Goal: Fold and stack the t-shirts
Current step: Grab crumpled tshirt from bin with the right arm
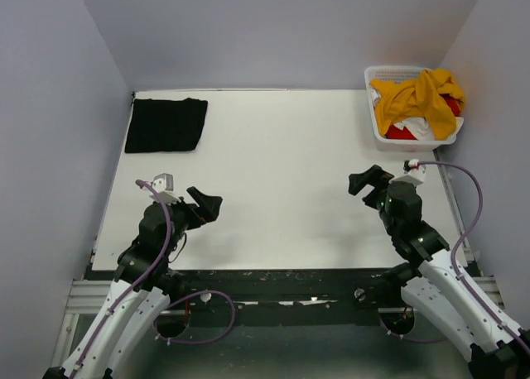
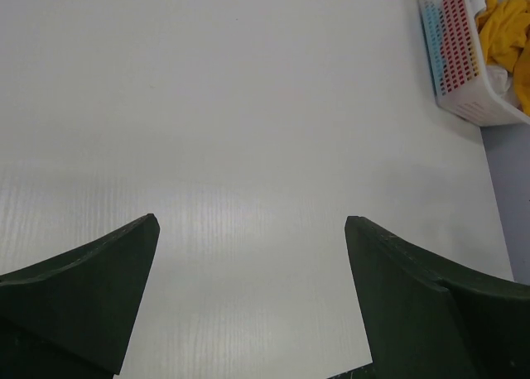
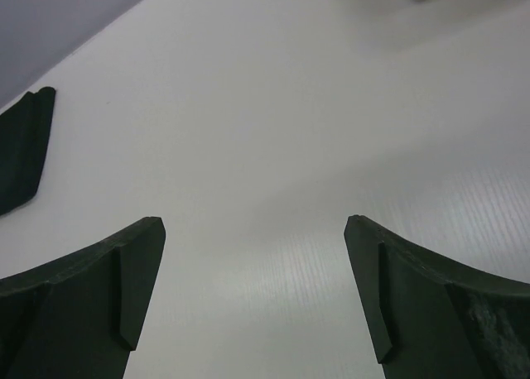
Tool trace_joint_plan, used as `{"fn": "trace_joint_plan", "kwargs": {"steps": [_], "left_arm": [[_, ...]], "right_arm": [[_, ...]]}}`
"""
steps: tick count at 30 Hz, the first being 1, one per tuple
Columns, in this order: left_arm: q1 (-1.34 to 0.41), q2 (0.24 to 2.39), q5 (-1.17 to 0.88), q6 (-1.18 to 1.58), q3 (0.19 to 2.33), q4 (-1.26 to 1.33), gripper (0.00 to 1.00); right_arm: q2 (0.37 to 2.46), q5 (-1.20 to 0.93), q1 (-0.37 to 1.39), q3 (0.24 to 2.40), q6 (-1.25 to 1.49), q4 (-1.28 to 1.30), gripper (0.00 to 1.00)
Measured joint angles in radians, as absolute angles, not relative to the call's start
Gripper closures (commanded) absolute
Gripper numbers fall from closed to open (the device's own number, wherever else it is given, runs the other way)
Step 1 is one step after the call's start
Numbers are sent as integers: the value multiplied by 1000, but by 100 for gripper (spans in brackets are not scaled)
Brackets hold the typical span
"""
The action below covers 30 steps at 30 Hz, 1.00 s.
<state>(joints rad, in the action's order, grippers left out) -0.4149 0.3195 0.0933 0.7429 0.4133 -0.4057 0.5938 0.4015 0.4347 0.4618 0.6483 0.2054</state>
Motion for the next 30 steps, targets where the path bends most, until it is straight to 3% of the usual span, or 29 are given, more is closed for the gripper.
{"fn": "trace_joint_plan", "kwargs": {"steps": [6, 12, 19, 30], "left_arm": [[-415, 332, 79, 751, 411, -392, 1], [-415, 375, 62, 759, 409, -375, 1], [-415, 442, 48, 761, 405, -352, 1], [-415, 487, 61, 744, 392, -303, 1]], "right_arm": [[750, 390, 435, 579, 638, 178, 0], [1120, 455, 421, 901, 616, 162, 0], [1555, 503, 248, 1408, 542, 175, 0], [2038, 543, -52, 1884, 355, 205, 0]]}}
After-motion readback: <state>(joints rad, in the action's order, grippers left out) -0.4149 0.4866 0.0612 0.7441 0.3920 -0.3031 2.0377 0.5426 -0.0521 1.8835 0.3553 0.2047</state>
